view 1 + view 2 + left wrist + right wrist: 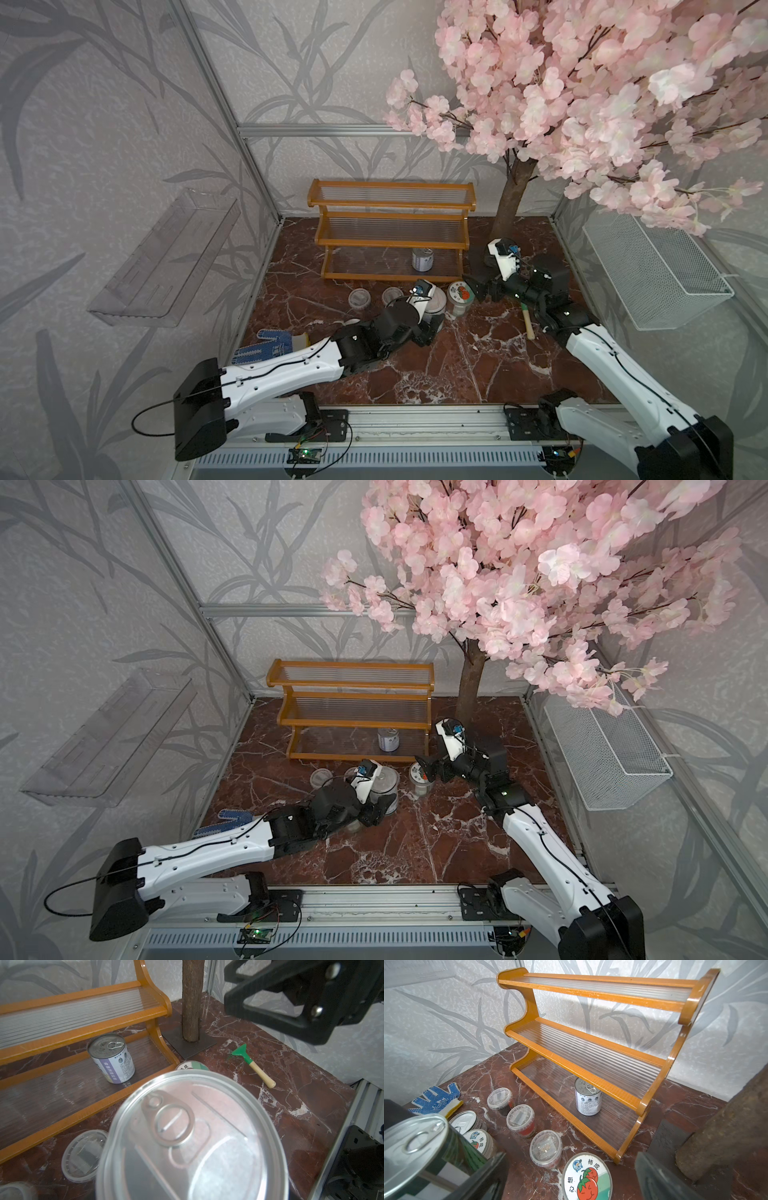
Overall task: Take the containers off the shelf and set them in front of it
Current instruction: Place the container at the center of the board.
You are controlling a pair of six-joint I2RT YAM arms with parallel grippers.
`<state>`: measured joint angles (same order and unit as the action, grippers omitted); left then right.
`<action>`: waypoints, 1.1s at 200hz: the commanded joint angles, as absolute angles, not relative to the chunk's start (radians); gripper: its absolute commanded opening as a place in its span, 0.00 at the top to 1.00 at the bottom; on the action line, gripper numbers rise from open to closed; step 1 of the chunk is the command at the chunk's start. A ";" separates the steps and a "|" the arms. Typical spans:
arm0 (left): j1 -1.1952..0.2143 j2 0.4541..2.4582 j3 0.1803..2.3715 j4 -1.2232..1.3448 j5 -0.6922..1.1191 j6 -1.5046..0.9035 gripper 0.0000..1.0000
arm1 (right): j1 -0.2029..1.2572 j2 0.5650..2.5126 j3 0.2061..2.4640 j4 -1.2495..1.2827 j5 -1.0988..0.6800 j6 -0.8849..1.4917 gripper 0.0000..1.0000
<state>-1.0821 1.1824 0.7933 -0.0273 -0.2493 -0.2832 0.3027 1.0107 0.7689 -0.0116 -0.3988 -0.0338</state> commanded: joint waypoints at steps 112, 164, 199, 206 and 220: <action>-1.078 1.421 0.754 0.140 -0.223 -0.164 0.26 | 0.282 1.026 0.788 -0.008 -0.344 -0.034 0.01; -1.078 1.472 0.719 0.165 -0.210 -0.175 0.22 | 0.282 1.039 0.798 -0.015 -0.350 -0.044 0.01; -1.078 1.469 0.702 0.166 -0.220 -0.200 0.20 | 0.282 1.049 0.797 -0.013 -0.358 -0.041 0.01; -1.078 1.466 0.696 0.165 -0.222 -0.205 0.19 | 0.282 1.050 0.795 -0.013 -0.359 -0.040 0.01; -1.078 1.465 0.690 0.159 -0.221 -0.209 0.16 | 0.281 1.052 0.794 -0.009 -0.363 -0.039 0.01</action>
<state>-1.0828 1.4761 0.7097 0.1379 -0.2127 -0.1917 0.2867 1.0481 0.7692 -0.0147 -0.3492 -0.0345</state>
